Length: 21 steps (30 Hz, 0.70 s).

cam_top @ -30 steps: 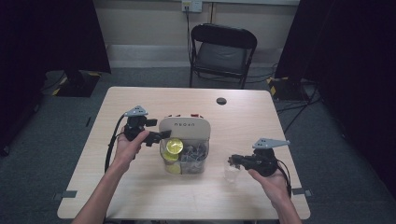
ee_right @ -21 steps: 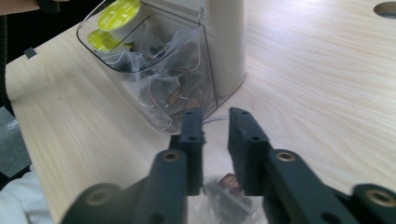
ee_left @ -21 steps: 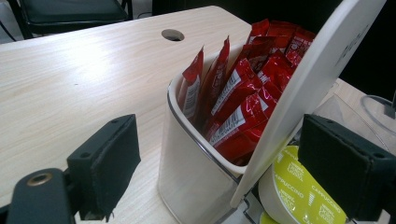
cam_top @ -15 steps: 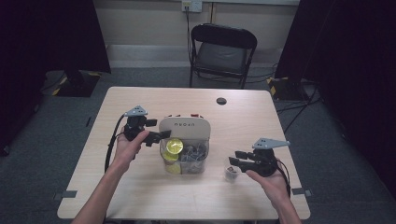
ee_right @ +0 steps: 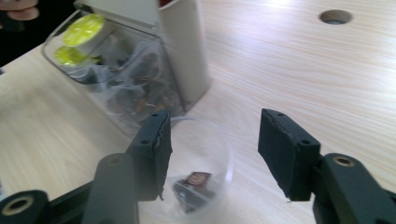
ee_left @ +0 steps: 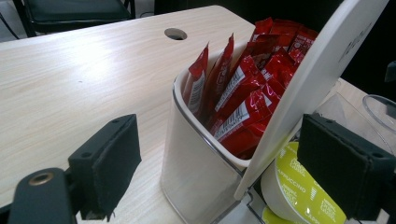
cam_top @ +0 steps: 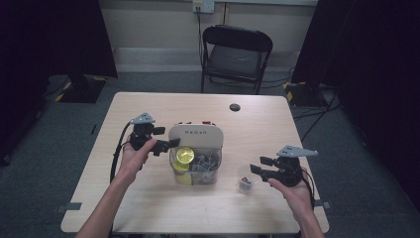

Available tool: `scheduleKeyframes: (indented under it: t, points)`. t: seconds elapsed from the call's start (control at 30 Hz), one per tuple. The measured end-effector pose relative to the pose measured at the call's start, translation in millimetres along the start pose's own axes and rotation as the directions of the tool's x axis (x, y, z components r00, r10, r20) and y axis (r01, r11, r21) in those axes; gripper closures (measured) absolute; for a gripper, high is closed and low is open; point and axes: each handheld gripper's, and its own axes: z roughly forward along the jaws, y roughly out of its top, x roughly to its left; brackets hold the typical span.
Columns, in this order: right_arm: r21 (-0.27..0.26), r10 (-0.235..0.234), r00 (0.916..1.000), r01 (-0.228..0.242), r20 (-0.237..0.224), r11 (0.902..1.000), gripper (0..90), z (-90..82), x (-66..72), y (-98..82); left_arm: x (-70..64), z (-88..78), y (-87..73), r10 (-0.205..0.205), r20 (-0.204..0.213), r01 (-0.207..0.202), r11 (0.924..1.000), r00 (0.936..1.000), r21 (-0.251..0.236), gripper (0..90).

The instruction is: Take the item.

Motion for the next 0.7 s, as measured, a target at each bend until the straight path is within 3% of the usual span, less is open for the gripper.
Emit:
scheduleKeyframes:
  t: [0.2,0.4,0.7]
  points:
    - [0.001,0.037,0.9949,-0.037,0.094,0.9993,38.6,-8.6,-14.7,-12.6,0.7,-1.2,-0.7,-0.004,0.002,0.004,1.0,1.0,-0.004,13.3]
    - [0.008,0.057,0.9872,-0.058,0.149,0.9983,34.4,-13.3,-26.3,-22.1,0.6,-1.9,-0.6,-0.001,-0.001,0.001,1.0,1.0,-0.003,13.8]
    - [0.065,0.064,0.9712,-0.081,0.229,0.9946,29.4,-2.4,-42.7,-44.8,0.9,-6.1,0.1,-0.01,-0.006,0.01,0.9997,0.9999,-0.021,15.0]
